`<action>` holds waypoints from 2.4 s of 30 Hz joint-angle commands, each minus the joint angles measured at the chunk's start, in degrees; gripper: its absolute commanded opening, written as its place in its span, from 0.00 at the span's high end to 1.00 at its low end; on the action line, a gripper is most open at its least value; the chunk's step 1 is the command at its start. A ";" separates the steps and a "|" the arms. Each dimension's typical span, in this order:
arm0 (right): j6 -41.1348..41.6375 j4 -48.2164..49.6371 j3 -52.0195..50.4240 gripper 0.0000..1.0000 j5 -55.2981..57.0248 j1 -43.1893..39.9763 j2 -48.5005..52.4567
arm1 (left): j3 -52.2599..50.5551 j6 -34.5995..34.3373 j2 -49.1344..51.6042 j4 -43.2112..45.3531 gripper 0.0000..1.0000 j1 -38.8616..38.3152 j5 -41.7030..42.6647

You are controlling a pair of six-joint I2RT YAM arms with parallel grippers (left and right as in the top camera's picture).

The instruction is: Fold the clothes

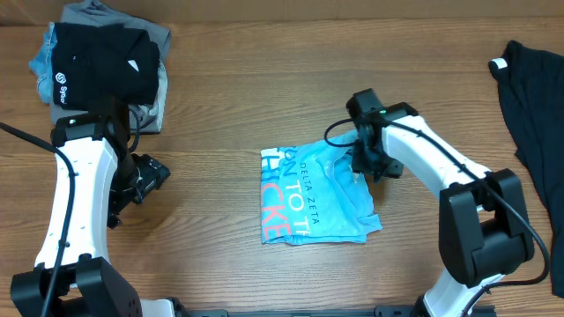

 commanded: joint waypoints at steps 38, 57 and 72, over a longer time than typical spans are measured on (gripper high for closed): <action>-4.90 6.73 4.28 0.38 -21.99 5.29 -1.51 | -0.26 0.72 0.09 1.46 0.00 -0.04 2.71; -1.84 7.82 4.26 0.51 -18.18 3.76 4.90 | -0.26 1.33 0.09 1.31 0.00 -0.04 2.69; -1.84 4.13 4.44 0.84 -7.02 -1.51 4.76 | -0.26 1.31 0.09 1.68 0.00 -0.04 2.69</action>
